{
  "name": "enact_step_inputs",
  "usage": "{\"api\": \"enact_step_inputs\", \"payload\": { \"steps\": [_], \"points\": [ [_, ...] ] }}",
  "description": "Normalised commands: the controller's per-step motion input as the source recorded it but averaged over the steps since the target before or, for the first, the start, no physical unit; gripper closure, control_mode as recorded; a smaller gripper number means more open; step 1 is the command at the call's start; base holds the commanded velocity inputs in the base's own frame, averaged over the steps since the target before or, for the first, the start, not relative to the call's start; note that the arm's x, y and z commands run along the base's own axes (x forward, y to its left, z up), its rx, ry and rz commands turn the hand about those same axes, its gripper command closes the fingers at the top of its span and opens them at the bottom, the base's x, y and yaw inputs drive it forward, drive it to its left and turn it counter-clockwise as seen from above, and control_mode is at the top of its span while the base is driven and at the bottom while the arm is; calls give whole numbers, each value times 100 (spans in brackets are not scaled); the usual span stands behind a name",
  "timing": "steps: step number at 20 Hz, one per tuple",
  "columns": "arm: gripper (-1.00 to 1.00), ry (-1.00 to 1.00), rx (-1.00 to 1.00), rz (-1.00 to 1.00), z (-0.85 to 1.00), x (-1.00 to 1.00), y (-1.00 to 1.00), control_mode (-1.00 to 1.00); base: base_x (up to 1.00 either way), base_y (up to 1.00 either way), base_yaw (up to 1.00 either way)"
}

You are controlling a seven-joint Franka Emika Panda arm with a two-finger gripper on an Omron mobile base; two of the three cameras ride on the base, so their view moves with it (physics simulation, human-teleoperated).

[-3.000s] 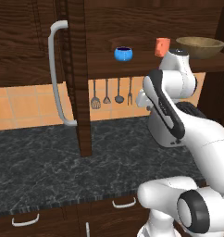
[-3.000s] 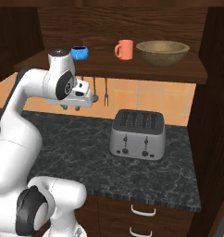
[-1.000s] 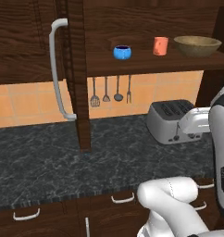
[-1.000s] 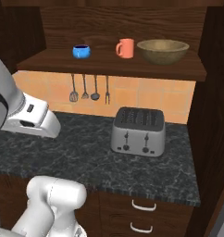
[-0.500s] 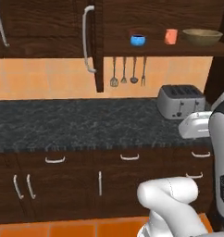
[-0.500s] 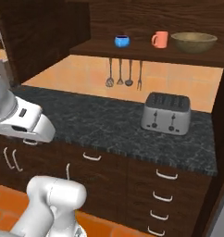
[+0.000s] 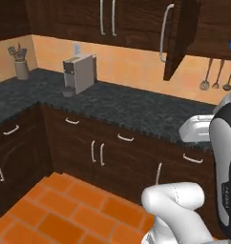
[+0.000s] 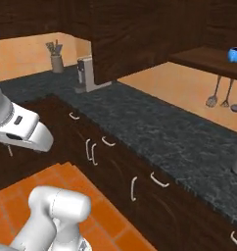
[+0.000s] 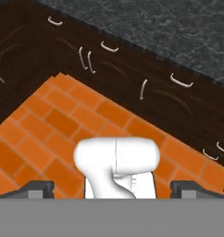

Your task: Gather all objects into one cabinet and sort the glasses and bowls to opposite sides.

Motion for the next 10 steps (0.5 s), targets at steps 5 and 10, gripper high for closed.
{"api": "enact_step_inputs", "payload": {
  "steps": [5,10],
  "points": [
    [-100,0,0,0,0,0,0,100,-10,0,87],
    [-100,0,0,0,0,0,0,100,-23,0,95]
  ]
}}
